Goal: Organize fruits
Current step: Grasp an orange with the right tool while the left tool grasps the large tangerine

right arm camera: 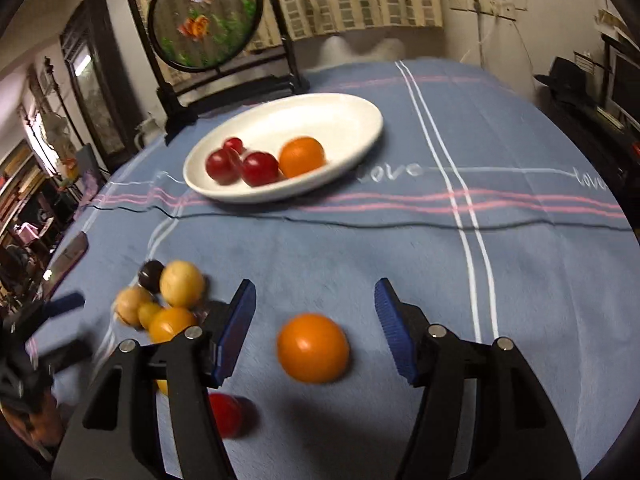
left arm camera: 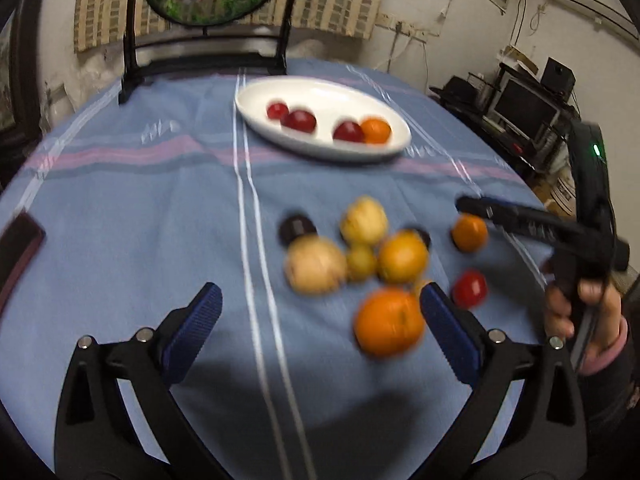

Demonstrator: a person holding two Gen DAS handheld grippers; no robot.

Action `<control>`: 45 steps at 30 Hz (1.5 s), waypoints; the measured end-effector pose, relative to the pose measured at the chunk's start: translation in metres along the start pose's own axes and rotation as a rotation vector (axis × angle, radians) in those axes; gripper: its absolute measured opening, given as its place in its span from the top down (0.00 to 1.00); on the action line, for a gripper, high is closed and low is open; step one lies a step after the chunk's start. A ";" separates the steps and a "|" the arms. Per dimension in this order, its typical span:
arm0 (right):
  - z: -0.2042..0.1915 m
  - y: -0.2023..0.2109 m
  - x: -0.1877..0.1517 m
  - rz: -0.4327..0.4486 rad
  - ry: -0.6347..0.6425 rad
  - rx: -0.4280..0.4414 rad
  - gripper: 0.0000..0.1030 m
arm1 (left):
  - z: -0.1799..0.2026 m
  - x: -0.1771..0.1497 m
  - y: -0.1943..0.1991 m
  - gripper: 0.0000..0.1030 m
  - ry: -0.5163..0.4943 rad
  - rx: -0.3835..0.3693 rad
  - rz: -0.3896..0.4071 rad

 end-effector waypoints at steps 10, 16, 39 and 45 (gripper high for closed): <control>-0.003 -0.002 -0.011 -0.057 0.012 -0.020 0.37 | 0.013 -0.014 -0.009 0.02 -0.092 0.075 -0.048; -0.002 -0.005 -0.013 -0.082 0.006 -0.014 0.37 | 0.011 -0.013 -0.008 0.02 -0.088 0.061 -0.040; 0.000 -0.008 -0.021 -0.123 -0.027 0.043 0.62 | 0.022 -0.016 -0.011 0.28 -0.114 -0.048 -0.053; -0.003 -0.007 -0.020 -0.119 -0.028 0.048 0.62 | 0.032 -0.017 -0.015 0.29 -0.153 -0.060 -0.077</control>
Point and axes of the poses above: each gripper's, at about its wrist camera, not at the fingertips, and y roughly against the way its jaws point, z to its right, x to its top, the point moved 5 cm from there along -y, roughly the way its jaws point, and after that the axes turned 1 degree about z, right-handed, at the moved point
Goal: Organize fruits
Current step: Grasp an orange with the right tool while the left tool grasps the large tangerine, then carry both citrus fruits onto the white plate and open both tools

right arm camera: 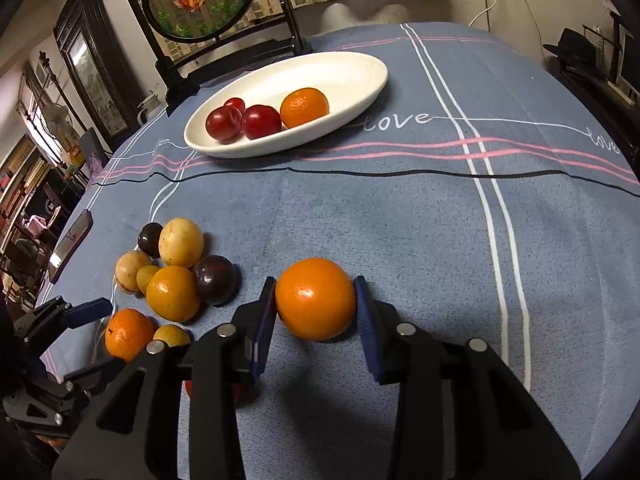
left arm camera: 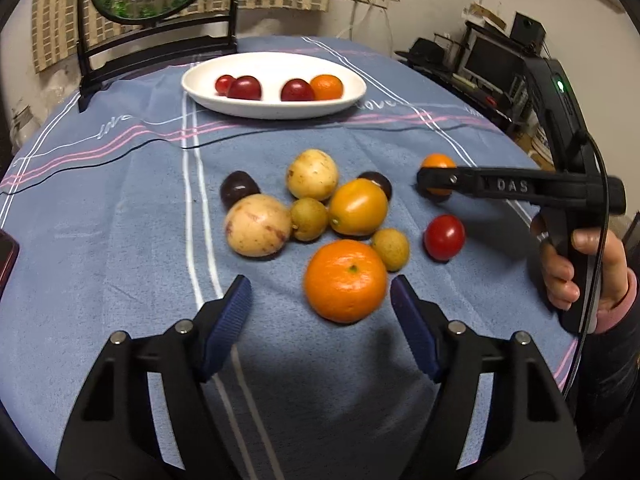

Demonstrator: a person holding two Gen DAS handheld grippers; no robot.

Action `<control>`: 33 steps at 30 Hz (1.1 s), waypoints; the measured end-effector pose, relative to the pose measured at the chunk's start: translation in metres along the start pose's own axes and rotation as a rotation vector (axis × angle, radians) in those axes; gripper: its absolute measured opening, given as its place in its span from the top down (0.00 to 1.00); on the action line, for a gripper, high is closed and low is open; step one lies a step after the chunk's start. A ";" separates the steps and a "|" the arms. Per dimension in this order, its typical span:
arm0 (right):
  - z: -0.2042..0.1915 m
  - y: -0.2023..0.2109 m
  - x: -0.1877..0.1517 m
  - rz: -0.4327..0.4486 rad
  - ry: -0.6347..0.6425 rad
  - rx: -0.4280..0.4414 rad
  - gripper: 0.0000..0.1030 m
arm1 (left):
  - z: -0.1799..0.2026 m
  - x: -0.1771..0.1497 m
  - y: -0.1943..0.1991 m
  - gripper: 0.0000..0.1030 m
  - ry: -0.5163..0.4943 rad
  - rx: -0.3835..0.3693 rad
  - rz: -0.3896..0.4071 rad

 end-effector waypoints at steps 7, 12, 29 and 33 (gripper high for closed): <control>0.000 0.001 0.000 0.000 0.004 -0.004 0.62 | 0.009 0.003 -0.009 0.37 -0.023 -0.025 -0.032; -0.001 0.001 0.000 0.002 0.006 -0.006 0.62 | 0.013 0.002 -0.017 0.48 -0.033 -0.032 -0.061; -0.001 0.002 0.000 0.003 0.004 -0.008 0.62 | 0.008 0.002 -0.018 0.56 -0.003 -0.046 -0.069; -0.002 0.006 0.003 0.026 0.005 -0.007 0.62 | 0.006 0.007 -0.009 0.56 0.004 -0.068 -0.057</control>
Point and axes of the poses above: each gripper's, at about its wrist camera, not at the fingertips, and y roughly against the way its jaws point, z to its right, x to its top, the point moved 5 cm from there along -y, roughly the way its jaws point, and after that the axes turned 1 degree about z, right-handed, at the moved point
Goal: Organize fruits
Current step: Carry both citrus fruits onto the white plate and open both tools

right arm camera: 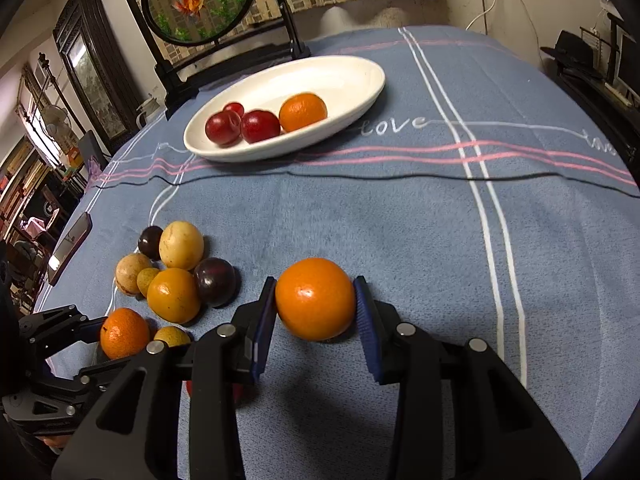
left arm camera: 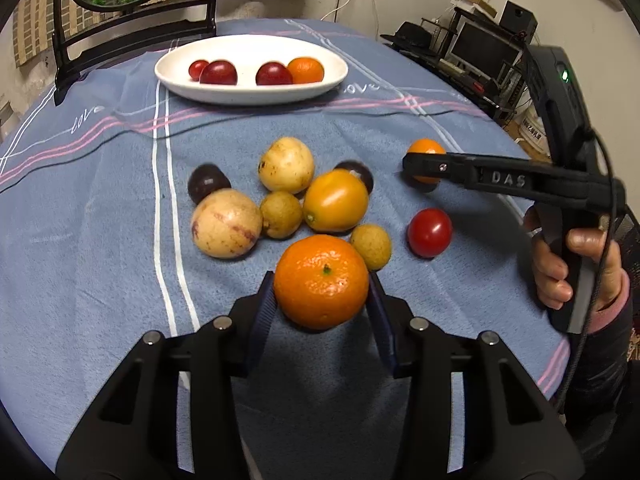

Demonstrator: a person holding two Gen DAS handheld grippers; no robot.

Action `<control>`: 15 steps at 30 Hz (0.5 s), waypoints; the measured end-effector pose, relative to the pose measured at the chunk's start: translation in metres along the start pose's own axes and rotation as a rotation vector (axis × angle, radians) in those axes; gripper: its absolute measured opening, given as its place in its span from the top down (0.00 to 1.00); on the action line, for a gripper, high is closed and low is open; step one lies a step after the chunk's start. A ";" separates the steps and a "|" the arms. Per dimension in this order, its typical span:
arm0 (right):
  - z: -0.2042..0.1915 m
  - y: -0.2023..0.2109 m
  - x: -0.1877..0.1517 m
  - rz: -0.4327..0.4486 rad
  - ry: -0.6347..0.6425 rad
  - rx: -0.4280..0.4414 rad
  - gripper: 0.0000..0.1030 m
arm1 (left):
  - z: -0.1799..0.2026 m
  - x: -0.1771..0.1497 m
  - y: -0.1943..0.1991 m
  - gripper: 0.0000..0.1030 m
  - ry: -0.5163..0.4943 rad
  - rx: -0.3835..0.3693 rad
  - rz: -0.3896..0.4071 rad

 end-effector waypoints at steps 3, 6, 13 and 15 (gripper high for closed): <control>-0.011 0.009 0.016 0.039 0.025 0.051 0.62 | -0.006 0.025 0.017 0.56 0.003 -0.036 0.032; -0.018 0.019 0.051 0.120 0.025 0.079 0.62 | -0.020 0.072 0.029 0.56 0.027 -0.046 0.066; -0.005 -0.013 0.146 0.205 -0.003 0.041 0.62 | -0.058 0.192 -0.010 0.56 0.102 0.049 0.119; 0.003 -0.034 0.161 0.184 -0.012 0.016 0.62 | -0.066 0.216 -0.037 0.56 0.109 0.082 0.104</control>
Point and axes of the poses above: each gripper's, at about its wrist camera, not at the fingertips, and y roughly against the way its jaws point, z to its right, x to its top, the point moved 5 cm from there along -y, roughly the way its jaws point, and after that the axes turned 1 degree about z, right-handed, at the moved point
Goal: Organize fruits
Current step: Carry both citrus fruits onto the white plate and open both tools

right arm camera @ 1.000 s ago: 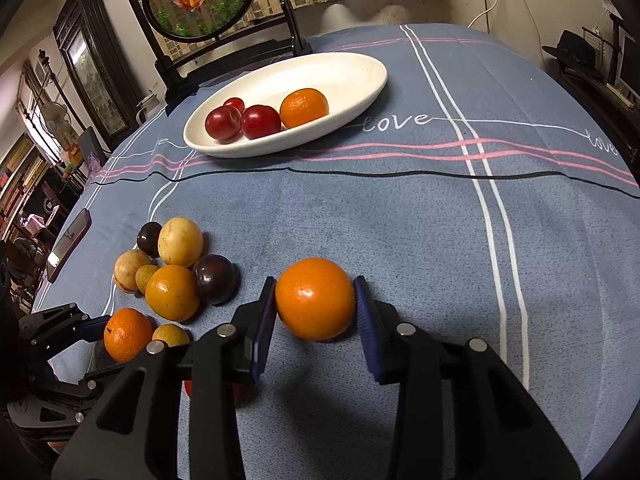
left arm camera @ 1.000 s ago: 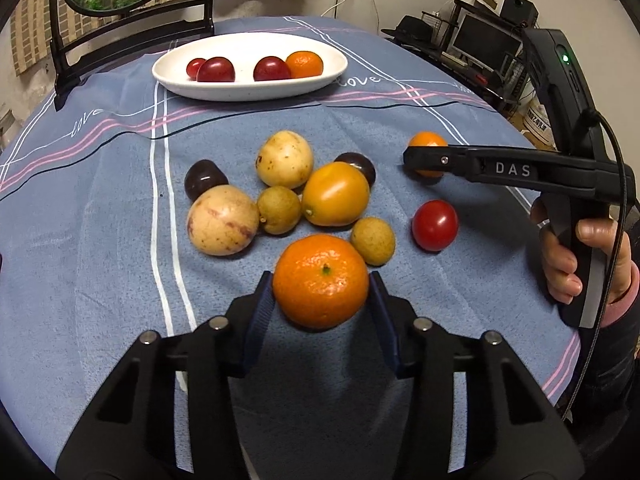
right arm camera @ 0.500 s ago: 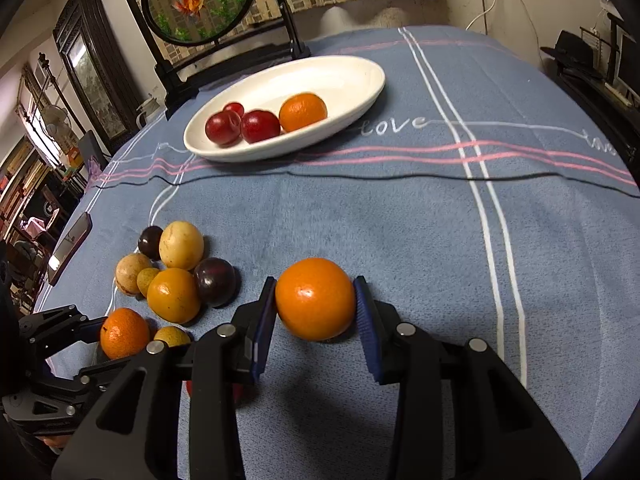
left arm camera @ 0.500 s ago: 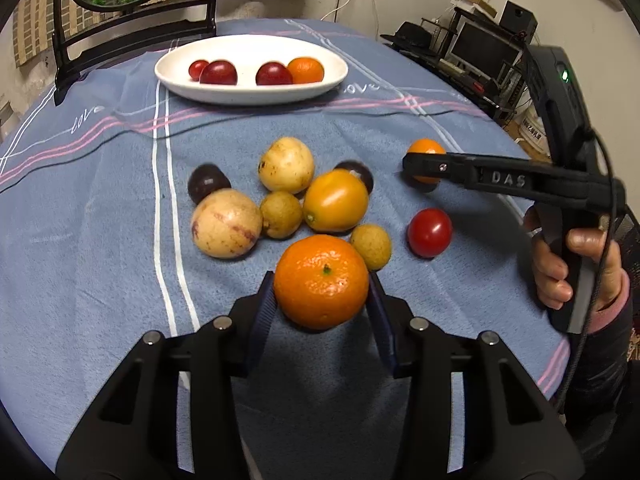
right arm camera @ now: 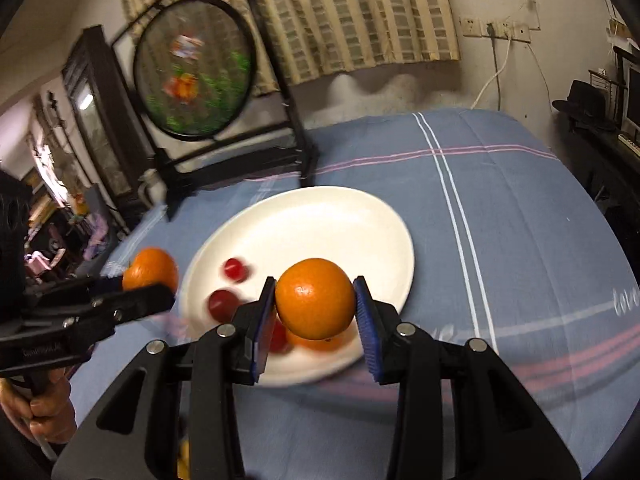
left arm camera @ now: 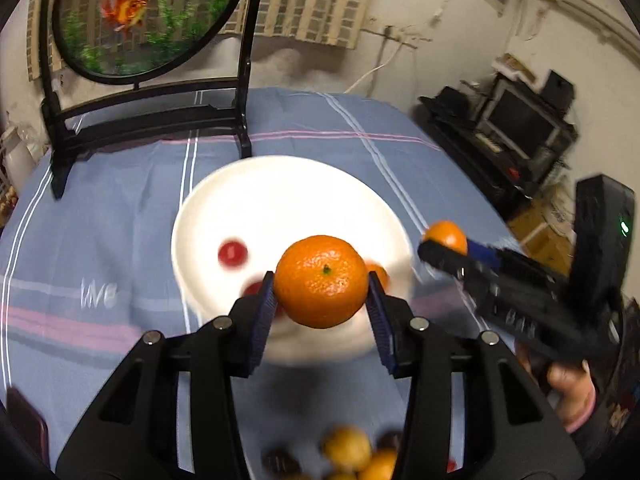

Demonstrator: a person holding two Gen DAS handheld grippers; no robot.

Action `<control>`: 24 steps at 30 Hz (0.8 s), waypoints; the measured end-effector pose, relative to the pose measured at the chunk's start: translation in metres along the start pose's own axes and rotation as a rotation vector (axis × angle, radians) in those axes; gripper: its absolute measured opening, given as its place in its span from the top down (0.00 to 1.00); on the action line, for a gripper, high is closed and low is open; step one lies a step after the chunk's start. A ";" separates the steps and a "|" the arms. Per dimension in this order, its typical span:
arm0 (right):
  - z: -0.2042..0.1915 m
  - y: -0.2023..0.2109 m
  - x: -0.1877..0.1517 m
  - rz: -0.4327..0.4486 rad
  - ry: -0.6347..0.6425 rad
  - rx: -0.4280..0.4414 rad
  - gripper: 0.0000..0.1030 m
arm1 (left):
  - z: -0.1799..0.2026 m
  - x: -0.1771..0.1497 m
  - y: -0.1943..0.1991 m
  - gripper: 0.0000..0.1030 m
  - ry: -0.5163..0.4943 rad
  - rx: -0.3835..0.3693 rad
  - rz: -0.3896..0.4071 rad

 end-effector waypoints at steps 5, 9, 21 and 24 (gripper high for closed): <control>0.017 -0.058 0.006 -0.101 0.022 -0.052 0.62 | -0.008 0.014 -0.064 0.56 0.020 0.042 -0.091; 0.020 -0.079 0.003 -0.137 0.045 -0.057 0.62 | -0.015 0.011 -0.093 0.56 0.023 0.063 -0.154; 0.014 -0.078 0.004 -0.138 0.059 -0.083 0.53 | -0.027 0.009 -0.092 0.26 0.051 0.095 -0.153; 0.007 -0.047 0.007 -0.106 0.040 -0.049 0.50 | -0.021 0.013 -0.049 0.11 0.034 0.117 -0.077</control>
Point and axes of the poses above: each gripper's, at about its wrist camera, not at the fingertips, and y roughly against the way its jaws point, z to its right, x to its top, the point moved 5 cm from there along -y, roughly the way its jaws point, and after that the axes turned 1 degree about z, right-handed, at the moved point
